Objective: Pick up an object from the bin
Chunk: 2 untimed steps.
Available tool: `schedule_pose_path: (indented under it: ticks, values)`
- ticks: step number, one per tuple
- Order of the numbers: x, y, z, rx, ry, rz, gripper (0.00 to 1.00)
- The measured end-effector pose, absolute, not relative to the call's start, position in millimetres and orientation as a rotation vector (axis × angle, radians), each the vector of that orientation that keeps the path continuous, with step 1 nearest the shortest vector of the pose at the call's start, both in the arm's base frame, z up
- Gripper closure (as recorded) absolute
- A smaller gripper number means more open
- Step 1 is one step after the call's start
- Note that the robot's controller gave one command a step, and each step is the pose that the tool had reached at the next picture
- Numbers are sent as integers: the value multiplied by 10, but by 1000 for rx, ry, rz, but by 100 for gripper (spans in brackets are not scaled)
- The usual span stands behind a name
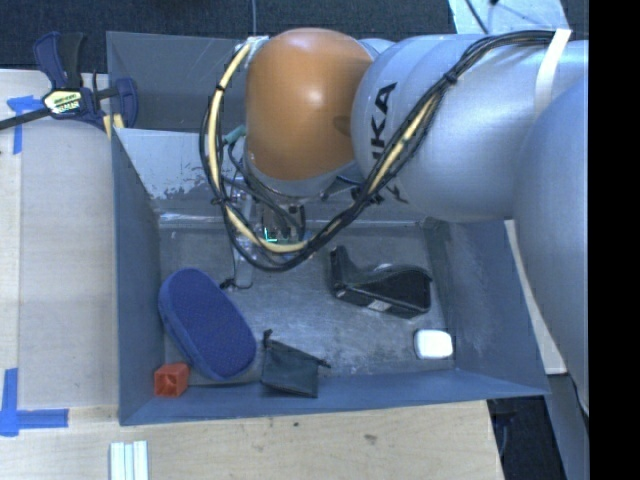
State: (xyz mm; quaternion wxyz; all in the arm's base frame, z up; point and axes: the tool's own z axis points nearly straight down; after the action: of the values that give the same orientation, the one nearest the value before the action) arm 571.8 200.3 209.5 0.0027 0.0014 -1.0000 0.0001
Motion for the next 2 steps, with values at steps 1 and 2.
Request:
schedule_pose_path:
  ticks: [1,2]
  values:
    - [5545,1665,831,609,-3080,1,0]
    - [5261,2387,707,1043,-2963,9,0]
